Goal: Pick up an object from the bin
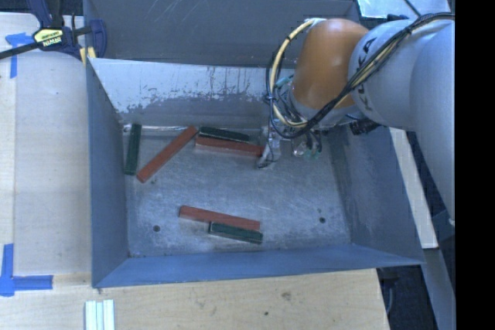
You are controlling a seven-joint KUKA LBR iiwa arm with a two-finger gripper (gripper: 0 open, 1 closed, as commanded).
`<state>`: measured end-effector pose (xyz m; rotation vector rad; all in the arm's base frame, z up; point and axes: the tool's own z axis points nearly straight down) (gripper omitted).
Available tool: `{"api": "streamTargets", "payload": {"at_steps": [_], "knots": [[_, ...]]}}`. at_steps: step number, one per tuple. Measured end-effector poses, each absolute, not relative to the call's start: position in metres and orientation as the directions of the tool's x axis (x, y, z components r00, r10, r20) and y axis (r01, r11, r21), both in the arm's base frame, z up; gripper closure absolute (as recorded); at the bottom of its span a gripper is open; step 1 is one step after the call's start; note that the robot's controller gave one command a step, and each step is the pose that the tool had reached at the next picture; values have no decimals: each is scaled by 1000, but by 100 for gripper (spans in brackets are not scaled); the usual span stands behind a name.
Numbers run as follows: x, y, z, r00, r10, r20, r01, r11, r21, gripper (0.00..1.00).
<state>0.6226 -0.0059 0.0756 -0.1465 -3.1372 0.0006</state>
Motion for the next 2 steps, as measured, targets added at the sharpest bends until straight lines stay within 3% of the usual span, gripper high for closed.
{"api": "streamTargets", "payload": {"at_steps": [1,2], "knots": [[584,-2,209,-992,127,-11,127,992,2,100],[560,-12,298,-1000,-19,-11,-19,1000,-1,100]]}}
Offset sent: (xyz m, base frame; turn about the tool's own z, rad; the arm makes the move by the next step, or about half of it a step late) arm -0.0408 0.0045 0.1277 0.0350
